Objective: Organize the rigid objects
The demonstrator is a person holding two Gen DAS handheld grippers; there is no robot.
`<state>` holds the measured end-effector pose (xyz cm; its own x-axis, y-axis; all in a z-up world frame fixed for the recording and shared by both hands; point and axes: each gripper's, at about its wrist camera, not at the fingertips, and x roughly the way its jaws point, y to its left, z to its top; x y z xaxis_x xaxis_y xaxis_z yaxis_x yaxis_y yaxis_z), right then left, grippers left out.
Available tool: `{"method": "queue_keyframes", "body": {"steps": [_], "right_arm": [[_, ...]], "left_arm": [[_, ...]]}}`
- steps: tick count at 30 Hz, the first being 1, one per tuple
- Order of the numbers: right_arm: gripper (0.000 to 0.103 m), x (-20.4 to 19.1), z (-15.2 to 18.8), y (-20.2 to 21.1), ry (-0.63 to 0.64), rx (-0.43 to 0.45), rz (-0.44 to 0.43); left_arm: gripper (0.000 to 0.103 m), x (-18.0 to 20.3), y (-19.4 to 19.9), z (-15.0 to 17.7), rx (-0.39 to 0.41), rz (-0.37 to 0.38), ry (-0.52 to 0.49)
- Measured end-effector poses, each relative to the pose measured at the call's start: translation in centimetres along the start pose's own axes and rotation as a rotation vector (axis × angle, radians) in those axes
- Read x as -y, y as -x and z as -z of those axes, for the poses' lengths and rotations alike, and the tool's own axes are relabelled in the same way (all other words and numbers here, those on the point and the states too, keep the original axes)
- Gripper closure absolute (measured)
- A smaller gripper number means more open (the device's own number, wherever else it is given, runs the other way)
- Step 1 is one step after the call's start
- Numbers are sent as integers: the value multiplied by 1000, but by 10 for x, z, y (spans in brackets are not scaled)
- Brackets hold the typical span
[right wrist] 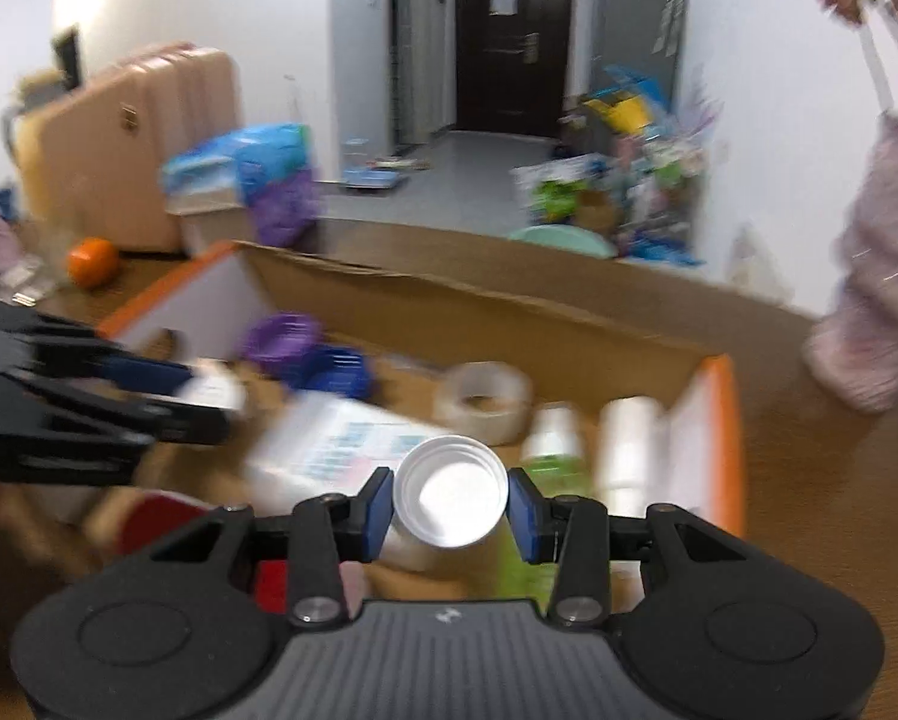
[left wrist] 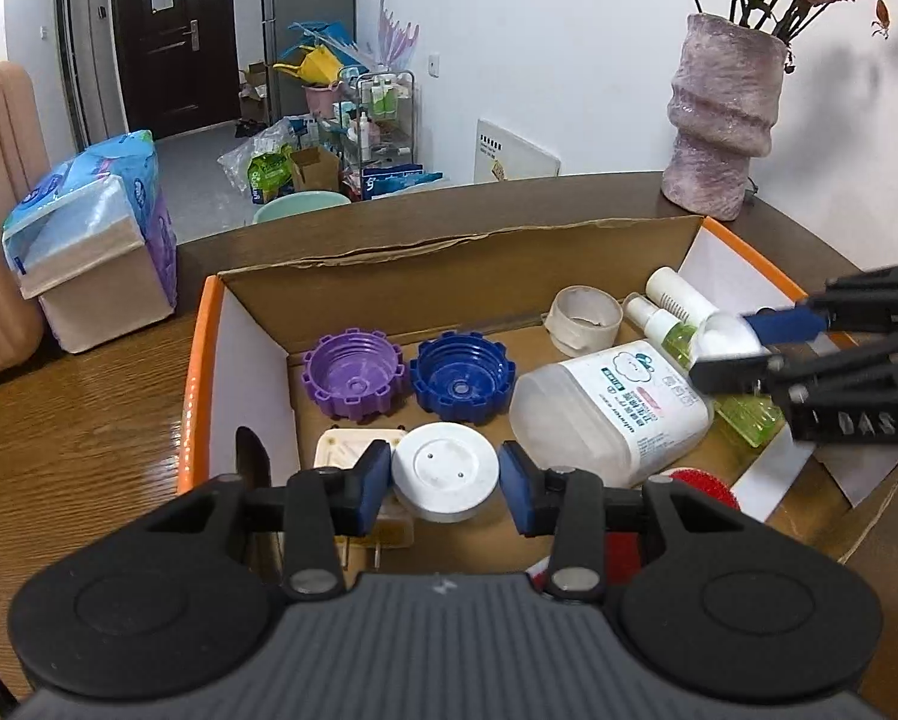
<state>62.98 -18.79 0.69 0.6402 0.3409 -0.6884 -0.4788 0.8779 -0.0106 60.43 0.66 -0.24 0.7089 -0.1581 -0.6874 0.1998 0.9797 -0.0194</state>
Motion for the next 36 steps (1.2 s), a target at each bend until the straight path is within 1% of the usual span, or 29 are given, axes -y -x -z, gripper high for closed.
{"method": "queue_keyframes", "body": {"steps": [1,2,4,6,7,8,10,12,15,17,19,20,22,23,24,26,27,30,31,32,33,34,36], "right_arm": [[64,4,0,-2,-3,-6,27],[64,9,0,-4,-11,-19,30],[64,12,1,-13,-9,-47,26],[64,10,1,-19,-1,-48,38],[64,8,0,-20,1,-45,33],[64,7,-1,-21,5,-43,21],[64,-1,-1,-21,35,-46,-1],[64,-6,-2,-21,72,-58,-2],[64,-6,-3,-19,67,-63,-39],[62,-6,-3,-17,77,-68,-43],[62,-7,-4,-16,85,-78,-44],[62,-8,-5,-16,88,-83,-49],[64,-13,-5,-17,112,-104,-60],[63,-14,-6,-17,116,-120,-65],[60,-15,-6,-17,108,-138,-67],[55,-12,-9,-17,68,-156,-53],[54,-11,-11,-14,44,-153,-50],[54,-4,-16,3,-28,-129,-73],[54,-3,-18,12,-38,-121,-73],[54,-3,-20,20,-37,-115,-65],[52,-5,-21,30,-32,-105,-50],[50,-6,-22,40,-29,-93,-37],[41,-7,-25,63,-27,-68,-16]], "left_arm": [[63,2,0,0,6,5,-12],[65,4,0,-1,8,6,-22],[65,7,-4,-3,-1,13,-27],[65,8,-8,-6,-7,21,-21],[65,8,-9,-7,-18,32,-15],[70,8,-9,-7,-24,37,-12],[70,7,-9,-6,-27,10,-16],[69,2,-9,-5,-35,13,-4],[60,-6,-6,-5,-41,8,17],[54,-11,-3,-5,-41,19,28],[52,-11,2,-6,-35,13,28],[42,-10,6,-7,-25,-1,20],[27,-8,15,-8,7,-22,3],[27,-7,19,-8,15,-18,-4],[27,-7,23,-9,11,-15,-6],[23,-6,31,-10,11,-16,-6],[22,-5,36,-10,14,-18,-9],[15,-2,55,-11,34,-26,-30],[11,0,62,-11,38,-26,-40],[8,2,70,-12,45,-28,-47],[6,3,78,-13,54,-32,-54],[5,5,88,-13,67,-39,-58],[4,7,108,-15,93,-60,-51]]}}
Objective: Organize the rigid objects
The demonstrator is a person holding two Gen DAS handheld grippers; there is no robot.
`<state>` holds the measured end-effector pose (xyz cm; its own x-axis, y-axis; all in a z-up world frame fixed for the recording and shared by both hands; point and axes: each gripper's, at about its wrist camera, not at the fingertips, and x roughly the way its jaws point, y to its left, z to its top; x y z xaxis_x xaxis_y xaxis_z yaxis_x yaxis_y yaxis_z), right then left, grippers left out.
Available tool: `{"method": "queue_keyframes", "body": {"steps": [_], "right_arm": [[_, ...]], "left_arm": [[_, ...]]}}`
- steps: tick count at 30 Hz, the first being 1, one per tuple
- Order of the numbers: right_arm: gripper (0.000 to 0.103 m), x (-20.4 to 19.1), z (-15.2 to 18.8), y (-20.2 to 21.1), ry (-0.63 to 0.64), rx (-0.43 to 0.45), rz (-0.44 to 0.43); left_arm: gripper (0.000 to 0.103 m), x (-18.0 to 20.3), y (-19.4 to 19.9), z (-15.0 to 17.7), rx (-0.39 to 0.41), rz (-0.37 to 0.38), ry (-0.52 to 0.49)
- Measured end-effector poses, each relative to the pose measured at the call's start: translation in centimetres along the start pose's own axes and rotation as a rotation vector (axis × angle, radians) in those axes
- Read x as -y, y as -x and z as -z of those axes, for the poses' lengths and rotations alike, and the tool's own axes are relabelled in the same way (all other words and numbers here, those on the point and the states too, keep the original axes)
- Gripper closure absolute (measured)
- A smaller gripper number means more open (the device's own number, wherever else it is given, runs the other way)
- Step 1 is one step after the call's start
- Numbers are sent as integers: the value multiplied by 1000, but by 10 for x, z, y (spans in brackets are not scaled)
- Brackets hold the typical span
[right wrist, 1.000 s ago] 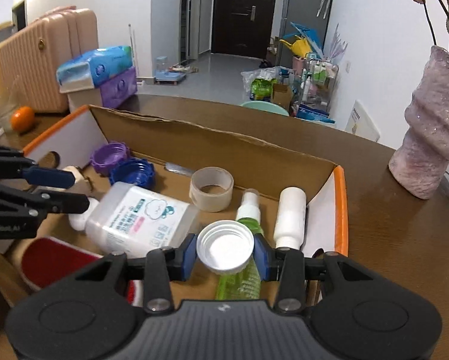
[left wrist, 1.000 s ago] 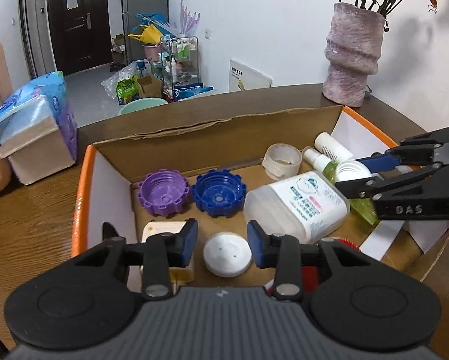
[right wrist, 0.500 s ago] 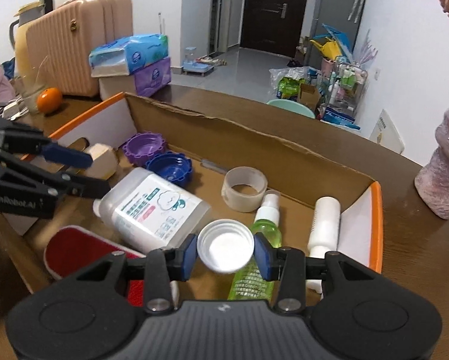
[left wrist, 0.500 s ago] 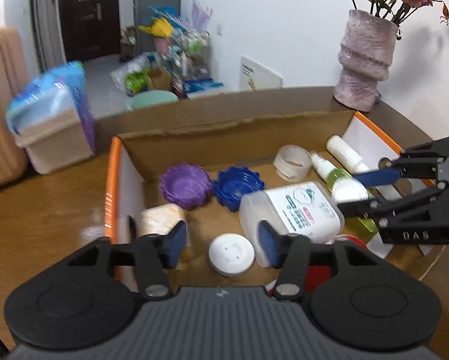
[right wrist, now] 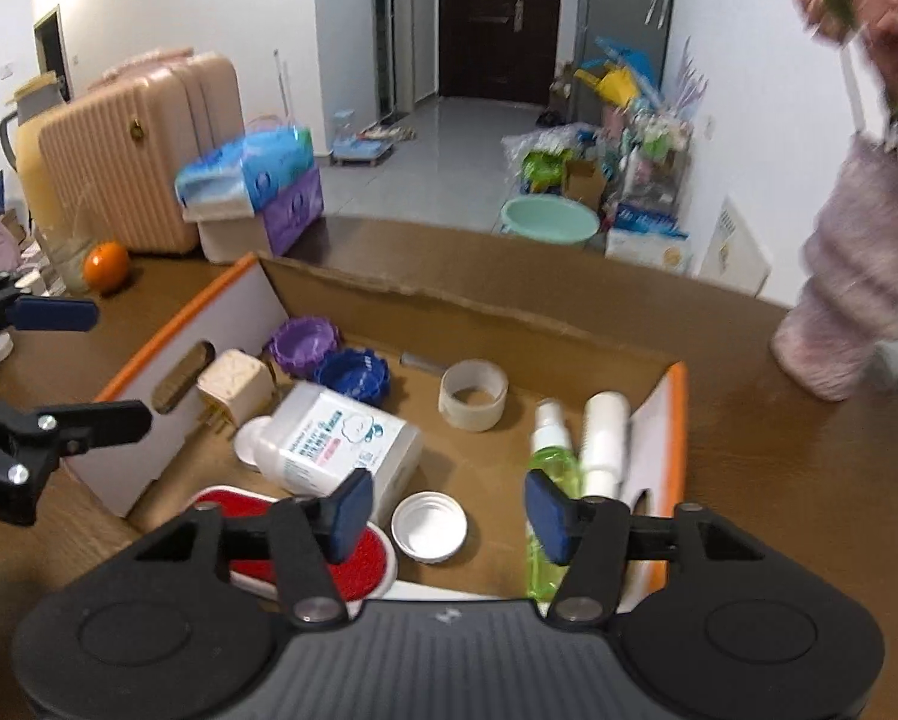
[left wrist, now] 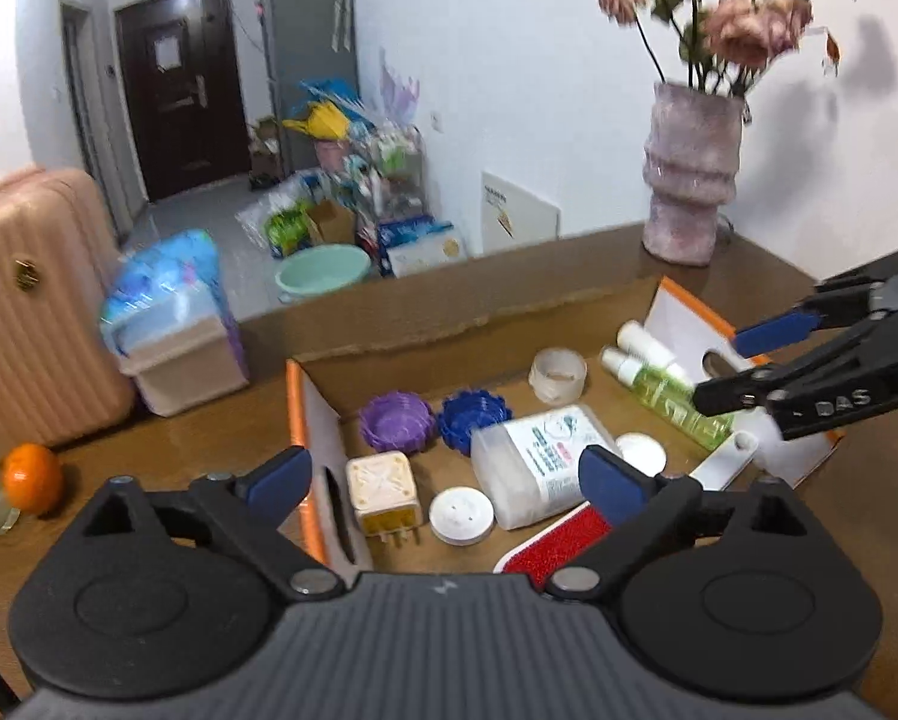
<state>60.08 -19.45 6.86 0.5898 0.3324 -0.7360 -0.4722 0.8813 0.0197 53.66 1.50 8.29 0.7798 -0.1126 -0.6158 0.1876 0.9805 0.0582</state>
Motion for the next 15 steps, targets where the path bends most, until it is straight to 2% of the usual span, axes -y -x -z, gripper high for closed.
{"method": "queue_keyframes", "body": {"steps": [3,7,11,15], "right_arm": [[32,-5,2,38,-3,58,37],[25,-15,17,88,-22,174,77],[16,-31,44,128,-50,311,87],[15,-45,75,151,-49,405,105]], "left_arm": [[0,1,34,-4,59,-15,23],[0,7,81,3,190,-58,60],[0,17,109,25,265,-44,66],[0,25,126,55,325,-41,81]]}}
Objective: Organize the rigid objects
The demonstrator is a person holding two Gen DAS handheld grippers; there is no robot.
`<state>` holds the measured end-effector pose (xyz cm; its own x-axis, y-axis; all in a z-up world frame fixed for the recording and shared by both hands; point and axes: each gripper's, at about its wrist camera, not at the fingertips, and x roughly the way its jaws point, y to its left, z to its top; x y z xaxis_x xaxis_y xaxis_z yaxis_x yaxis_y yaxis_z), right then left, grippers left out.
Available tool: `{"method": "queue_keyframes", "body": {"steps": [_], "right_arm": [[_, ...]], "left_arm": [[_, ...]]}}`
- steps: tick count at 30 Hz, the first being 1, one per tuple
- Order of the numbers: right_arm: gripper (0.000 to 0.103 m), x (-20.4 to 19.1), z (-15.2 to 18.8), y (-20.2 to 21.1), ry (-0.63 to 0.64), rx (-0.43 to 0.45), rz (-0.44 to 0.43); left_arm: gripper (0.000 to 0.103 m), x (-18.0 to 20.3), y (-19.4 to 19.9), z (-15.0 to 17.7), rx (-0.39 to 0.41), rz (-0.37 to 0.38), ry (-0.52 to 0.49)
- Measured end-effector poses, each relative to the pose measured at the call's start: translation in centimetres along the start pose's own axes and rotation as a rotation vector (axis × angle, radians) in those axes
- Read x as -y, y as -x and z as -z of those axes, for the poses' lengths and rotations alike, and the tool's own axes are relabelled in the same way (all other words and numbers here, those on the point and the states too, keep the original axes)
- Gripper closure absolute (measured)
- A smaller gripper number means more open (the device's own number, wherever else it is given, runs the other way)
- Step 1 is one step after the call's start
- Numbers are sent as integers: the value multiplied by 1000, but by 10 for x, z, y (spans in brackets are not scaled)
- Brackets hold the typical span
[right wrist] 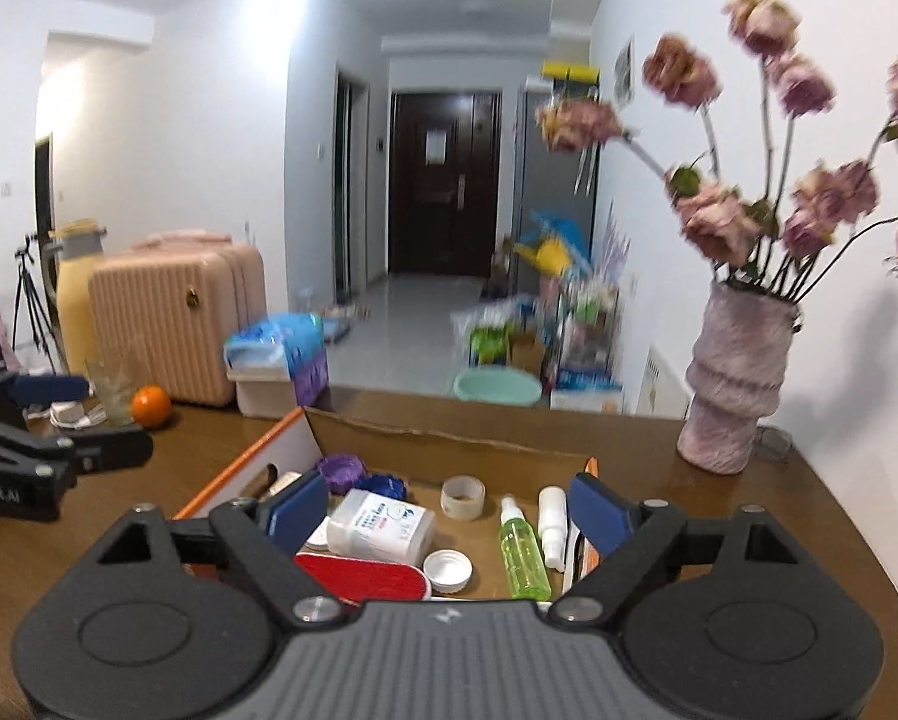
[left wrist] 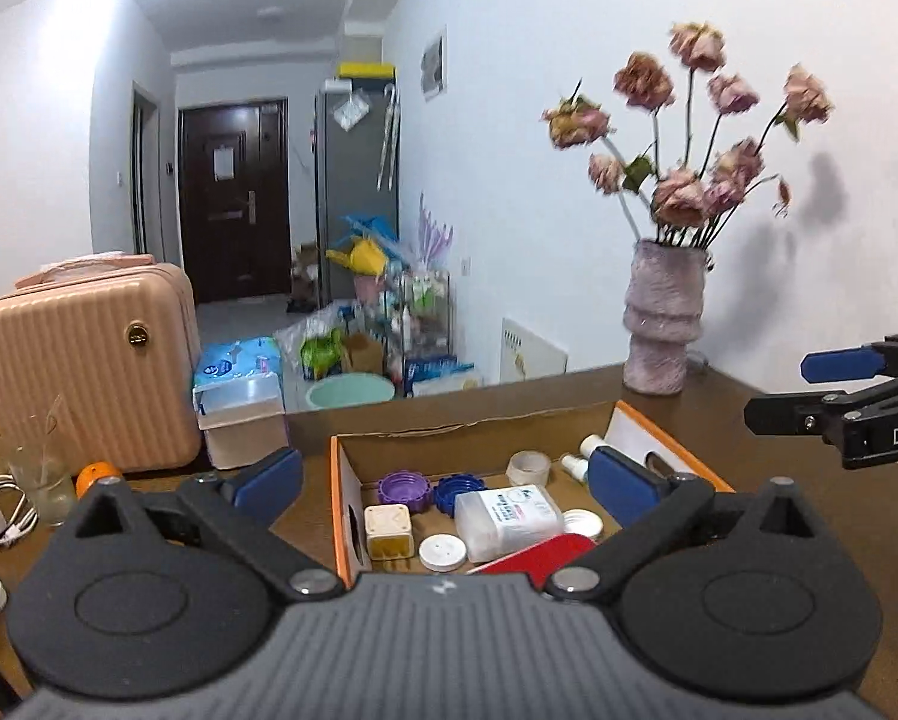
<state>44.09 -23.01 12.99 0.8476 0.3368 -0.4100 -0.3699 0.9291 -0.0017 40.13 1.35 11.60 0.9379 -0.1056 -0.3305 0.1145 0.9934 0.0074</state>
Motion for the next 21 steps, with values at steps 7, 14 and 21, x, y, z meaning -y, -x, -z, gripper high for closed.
{"method": "queue_keyframes", "body": {"steps": [7,14,21], "right_arm": [[3,-17,53,32,-30,168,69],[0,-43,93,59,24,208,87],[0,-56,117,89,-46,232,95]], "left_arm": [[0,12,46,46,175,5,6],[0,13,89,78,276,-41,41],[0,13,126,99,290,-97,40]]}}
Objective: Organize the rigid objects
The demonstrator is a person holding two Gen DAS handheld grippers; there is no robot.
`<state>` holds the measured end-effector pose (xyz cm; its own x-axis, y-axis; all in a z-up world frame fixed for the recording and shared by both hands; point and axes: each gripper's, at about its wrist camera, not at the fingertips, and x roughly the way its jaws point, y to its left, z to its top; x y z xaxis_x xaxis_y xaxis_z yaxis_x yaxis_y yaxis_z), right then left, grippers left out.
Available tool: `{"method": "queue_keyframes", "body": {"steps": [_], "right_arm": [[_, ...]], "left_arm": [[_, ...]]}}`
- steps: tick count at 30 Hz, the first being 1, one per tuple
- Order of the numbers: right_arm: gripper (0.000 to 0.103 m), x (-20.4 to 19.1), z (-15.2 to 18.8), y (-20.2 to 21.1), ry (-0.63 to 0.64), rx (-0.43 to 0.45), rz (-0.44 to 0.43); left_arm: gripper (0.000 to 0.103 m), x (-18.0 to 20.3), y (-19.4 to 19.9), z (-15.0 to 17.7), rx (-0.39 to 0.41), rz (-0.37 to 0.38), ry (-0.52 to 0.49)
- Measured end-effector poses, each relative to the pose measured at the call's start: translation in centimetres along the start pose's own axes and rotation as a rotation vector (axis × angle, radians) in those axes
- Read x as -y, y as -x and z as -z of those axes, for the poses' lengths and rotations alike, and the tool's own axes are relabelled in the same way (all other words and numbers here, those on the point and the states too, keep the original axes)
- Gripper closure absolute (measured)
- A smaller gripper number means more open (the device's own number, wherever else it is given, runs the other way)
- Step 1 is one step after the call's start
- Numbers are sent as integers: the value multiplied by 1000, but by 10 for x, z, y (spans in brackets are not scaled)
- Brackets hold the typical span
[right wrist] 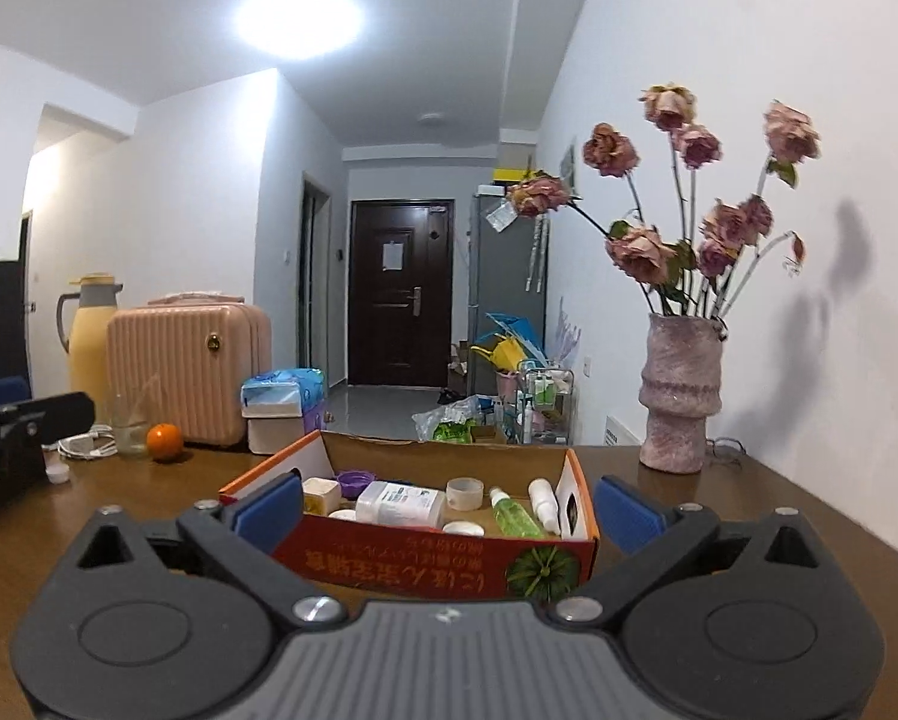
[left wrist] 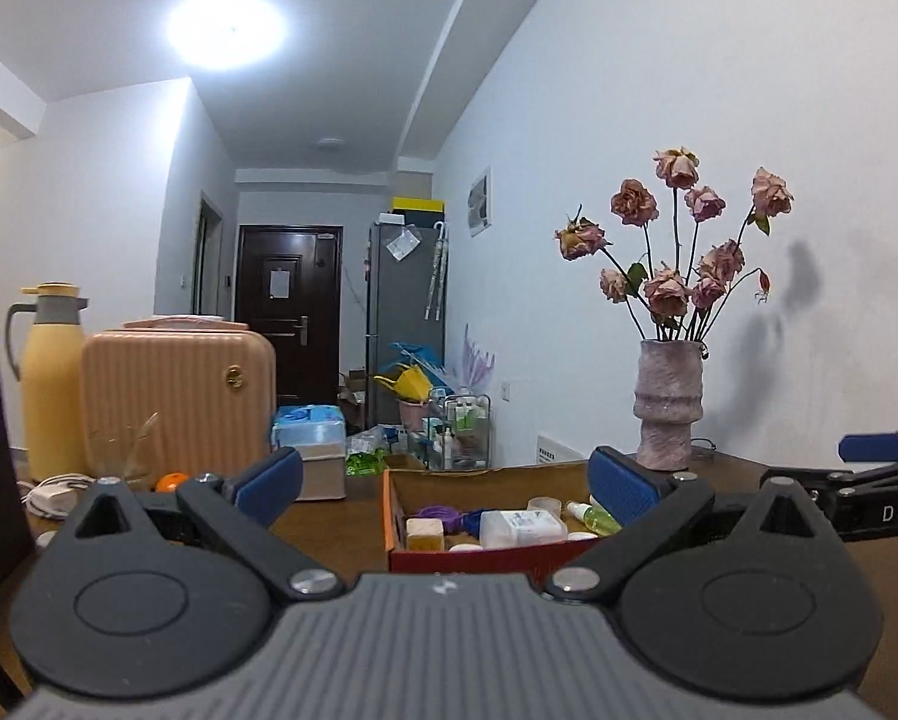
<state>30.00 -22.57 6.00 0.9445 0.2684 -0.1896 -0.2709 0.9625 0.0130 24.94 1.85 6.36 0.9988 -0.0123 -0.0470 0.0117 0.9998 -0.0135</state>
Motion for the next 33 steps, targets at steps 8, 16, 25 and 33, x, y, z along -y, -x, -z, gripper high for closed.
{"method": "queue_keyframes", "body": {"steps": [8,16,25,33], "right_arm": [[0,-13,28,64,-28,-22,-34],[0,-33,53,134,-53,-44,-82],[0,-81,79,202,67,-18,85],[0,-109,94,243,-42,3,56]], "left_arm": [[0,-10,71,12,-67,-6,20],[0,-11,139,33,-127,-46,-10],[0,-5,203,54,-122,-87,-82],[0,0,233,60,-114,-36,-76]]}}
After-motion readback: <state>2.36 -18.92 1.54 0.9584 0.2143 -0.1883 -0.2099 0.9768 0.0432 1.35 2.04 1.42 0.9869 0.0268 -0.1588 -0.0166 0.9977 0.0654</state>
